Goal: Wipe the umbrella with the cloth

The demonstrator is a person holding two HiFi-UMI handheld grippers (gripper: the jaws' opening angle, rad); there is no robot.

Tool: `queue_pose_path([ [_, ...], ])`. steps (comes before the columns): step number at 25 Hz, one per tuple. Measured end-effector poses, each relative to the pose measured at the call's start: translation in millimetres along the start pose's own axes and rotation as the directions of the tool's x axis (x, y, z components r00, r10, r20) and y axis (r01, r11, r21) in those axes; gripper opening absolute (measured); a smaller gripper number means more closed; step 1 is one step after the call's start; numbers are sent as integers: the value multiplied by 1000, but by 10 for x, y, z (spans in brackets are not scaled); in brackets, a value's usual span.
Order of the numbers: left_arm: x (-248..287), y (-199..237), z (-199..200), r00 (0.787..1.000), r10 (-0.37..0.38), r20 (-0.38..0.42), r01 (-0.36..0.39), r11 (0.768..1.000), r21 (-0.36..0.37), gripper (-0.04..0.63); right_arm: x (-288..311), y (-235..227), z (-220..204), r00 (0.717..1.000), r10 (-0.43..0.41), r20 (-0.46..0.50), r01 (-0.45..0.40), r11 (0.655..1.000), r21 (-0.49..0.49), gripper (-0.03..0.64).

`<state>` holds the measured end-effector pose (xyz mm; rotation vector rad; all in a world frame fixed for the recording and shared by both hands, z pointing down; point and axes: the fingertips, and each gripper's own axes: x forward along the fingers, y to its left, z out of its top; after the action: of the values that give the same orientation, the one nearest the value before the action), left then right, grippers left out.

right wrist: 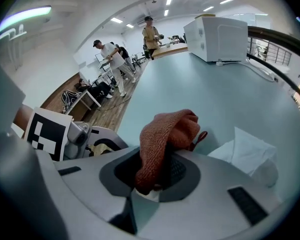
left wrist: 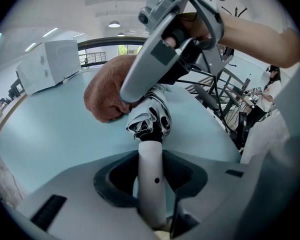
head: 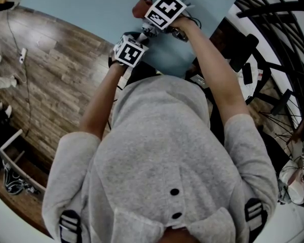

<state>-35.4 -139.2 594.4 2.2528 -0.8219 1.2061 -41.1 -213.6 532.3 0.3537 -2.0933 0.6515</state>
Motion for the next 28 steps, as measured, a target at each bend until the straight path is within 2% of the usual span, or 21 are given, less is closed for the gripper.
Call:
queue_pose_path([
  [14, 18, 12, 37, 1000, 1, 7, -1, 1000, 0, 153, 47, 198, -41, 997, 77, -25, -77, 997, -18, 77],
  [28, 2, 17, 16, 1000, 9, 3, -9, 1000, 8, 153, -112, 409, -235, 975, 214, 57, -218, 972, 85, 77],
])
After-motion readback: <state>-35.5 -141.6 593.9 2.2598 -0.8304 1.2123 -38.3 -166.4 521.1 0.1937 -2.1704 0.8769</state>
